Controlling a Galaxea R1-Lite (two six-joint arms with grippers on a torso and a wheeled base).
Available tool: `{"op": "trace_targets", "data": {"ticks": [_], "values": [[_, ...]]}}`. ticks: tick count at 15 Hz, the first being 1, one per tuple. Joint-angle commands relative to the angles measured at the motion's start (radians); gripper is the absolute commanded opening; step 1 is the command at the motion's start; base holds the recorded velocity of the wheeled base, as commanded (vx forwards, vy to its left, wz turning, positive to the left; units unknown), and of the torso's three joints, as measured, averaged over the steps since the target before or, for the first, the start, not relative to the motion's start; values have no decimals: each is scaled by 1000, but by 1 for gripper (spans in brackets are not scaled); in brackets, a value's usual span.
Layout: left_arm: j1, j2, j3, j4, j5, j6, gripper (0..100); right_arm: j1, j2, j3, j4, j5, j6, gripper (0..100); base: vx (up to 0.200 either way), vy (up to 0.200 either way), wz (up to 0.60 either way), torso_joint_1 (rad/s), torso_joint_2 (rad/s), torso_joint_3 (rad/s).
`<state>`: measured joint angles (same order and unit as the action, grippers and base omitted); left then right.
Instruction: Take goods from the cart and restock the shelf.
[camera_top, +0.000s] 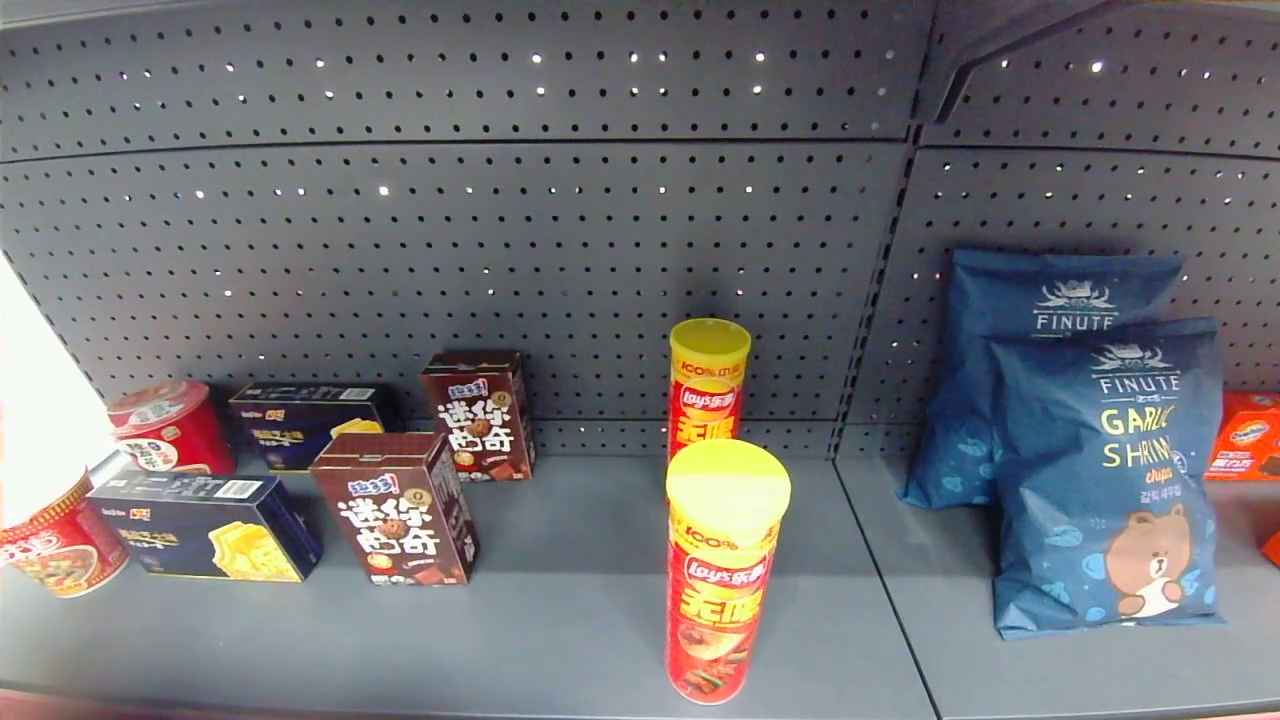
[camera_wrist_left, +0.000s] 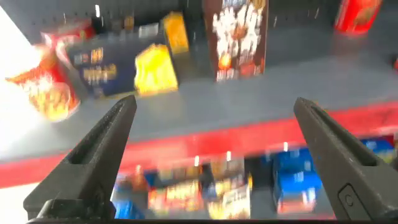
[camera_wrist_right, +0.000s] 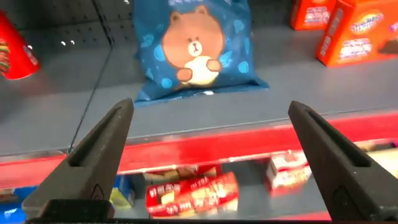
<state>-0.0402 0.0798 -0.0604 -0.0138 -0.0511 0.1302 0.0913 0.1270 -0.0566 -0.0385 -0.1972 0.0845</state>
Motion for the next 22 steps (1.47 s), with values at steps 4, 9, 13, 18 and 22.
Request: {"op": "trace_targets", "data": {"ticks": [4,9,13,18,22], "values": [[-1,-11,60,18,-56,-60,100,-1,-32,55,-31,1,-40,100,0,0,0,0,0,0],[14,-15,60,18,-27,-69,100,-2,-32,54,-23,62,-141,100,0,0,0,0,0,0],[43,-80,60,17,-9,-58,100,-2,-32,55,-29,-44,-118,100,0,0,0,0,0,0],[42,-78,60,18,-85,-61,100,-1,-32,57,-23,236,-40,100,0,0,0,0,0,0],[42,-78,60,18,-85,-63,100,-1,-32,57,-20,216,-60,100,0,0,0,0,0,0]]}}
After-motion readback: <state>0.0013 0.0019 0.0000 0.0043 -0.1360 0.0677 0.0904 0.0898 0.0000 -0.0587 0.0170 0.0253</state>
